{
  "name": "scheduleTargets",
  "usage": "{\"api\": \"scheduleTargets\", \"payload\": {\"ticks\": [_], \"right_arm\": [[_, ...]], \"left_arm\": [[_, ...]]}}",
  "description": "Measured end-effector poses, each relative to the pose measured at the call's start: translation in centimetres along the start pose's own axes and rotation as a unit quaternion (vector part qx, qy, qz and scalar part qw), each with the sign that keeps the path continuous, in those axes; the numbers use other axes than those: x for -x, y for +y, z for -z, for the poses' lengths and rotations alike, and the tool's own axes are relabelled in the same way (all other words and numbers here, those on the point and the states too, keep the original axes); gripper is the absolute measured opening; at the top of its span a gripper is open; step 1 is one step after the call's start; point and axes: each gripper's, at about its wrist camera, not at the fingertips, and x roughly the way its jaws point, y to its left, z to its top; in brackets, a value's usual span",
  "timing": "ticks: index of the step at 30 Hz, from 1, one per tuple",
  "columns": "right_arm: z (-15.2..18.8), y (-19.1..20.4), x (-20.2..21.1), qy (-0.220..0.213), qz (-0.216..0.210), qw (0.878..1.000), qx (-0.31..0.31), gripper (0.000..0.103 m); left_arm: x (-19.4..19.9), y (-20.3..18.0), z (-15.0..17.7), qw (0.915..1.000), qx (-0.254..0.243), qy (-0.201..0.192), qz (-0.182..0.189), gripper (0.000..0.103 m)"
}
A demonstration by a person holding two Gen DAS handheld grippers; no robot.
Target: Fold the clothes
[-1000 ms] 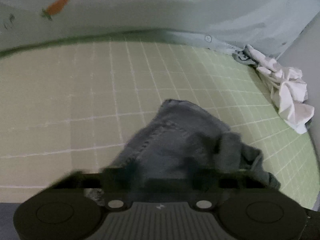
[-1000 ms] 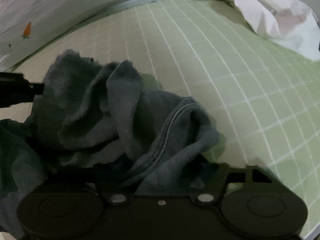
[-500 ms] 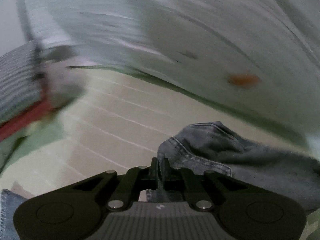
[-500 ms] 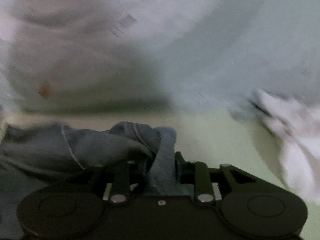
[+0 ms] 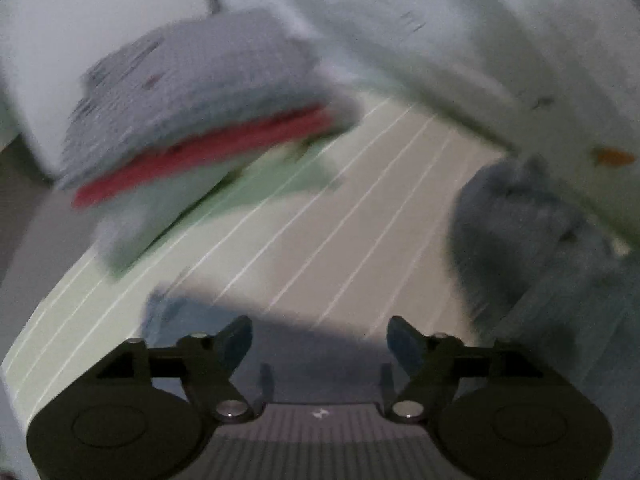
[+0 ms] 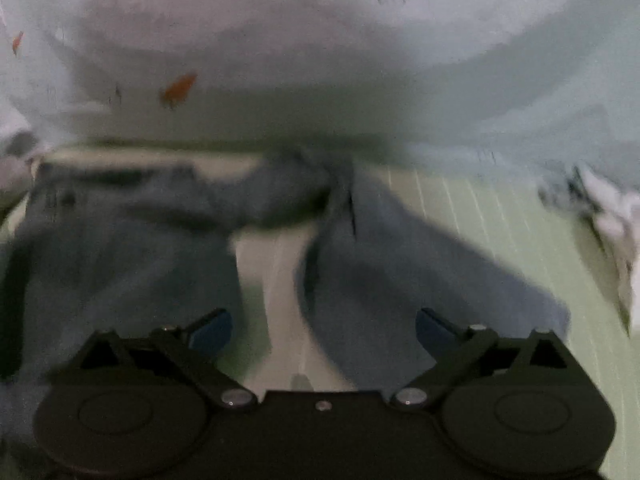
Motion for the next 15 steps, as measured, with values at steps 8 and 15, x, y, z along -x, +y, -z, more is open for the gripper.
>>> {"api": "scheduleTargets", "payload": {"ticks": [8, 15], "right_arm": [[4.3, -1.3, 4.0, 0.022, 0.013, 0.999, -0.03, 0.101], [5.0, 0.0, 5.1, 0.023, -0.007, 0.999, -0.03, 0.103]], "left_arm": [[0.3, 7.0, 5.7, 0.993, 0.062, 0.057, -0.083, 0.085], [-0.2, 9.7, 7.5, 0.9899, 0.088, 0.066, -0.089, 0.091]]}}
